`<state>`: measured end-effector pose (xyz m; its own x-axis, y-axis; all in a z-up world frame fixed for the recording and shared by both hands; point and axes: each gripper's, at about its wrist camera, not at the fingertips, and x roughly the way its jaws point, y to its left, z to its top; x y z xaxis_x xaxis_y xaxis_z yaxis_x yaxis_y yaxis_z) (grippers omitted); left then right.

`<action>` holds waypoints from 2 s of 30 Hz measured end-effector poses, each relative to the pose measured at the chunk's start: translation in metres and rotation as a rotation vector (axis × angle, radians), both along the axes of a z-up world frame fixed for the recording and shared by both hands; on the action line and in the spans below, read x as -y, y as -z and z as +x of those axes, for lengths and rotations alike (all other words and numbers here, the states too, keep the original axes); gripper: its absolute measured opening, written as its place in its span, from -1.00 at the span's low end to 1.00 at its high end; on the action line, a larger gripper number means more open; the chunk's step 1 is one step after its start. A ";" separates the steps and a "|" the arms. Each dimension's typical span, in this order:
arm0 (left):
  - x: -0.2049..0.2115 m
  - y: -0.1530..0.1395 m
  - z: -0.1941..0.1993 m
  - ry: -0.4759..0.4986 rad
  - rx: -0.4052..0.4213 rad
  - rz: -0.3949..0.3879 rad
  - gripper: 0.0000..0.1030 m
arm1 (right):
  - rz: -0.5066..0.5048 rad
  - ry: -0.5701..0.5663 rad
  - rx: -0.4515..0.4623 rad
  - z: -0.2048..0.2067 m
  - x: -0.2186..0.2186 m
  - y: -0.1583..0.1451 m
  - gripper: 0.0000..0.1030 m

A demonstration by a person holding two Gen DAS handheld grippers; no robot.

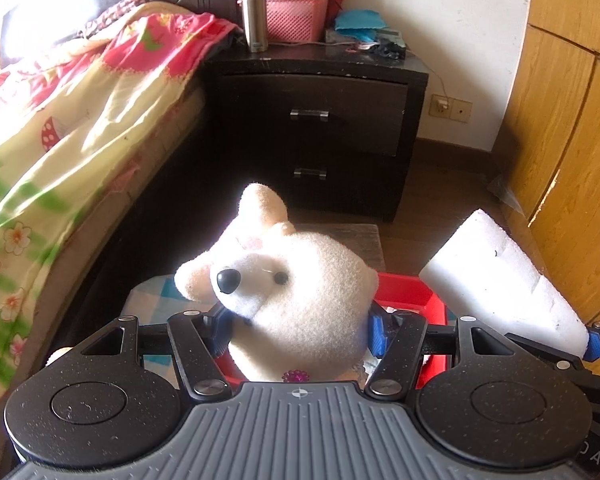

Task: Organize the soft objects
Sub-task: 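Lift and carry the plush dog and foam strip over the red box, then open the right gripper to drop the foam strip while the left gripper releases the plush dog into the box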

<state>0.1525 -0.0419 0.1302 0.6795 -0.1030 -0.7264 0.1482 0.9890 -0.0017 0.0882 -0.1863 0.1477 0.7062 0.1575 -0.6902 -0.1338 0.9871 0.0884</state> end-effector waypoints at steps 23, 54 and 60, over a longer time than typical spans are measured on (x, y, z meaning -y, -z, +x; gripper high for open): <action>0.004 0.093 0.064 -0.030 -0.144 0.010 0.22 | 0.021 0.033 -0.159 0.071 0.006 0.094 -0.89; 0.009 0.113 0.083 -0.008 -0.156 -0.084 0.57 | 0.001 0.091 -0.199 0.088 0.019 0.138 -0.50; 0.015 0.110 0.082 0.008 -0.137 -0.078 0.79 | 0.012 0.087 -0.200 0.087 0.020 0.139 -0.49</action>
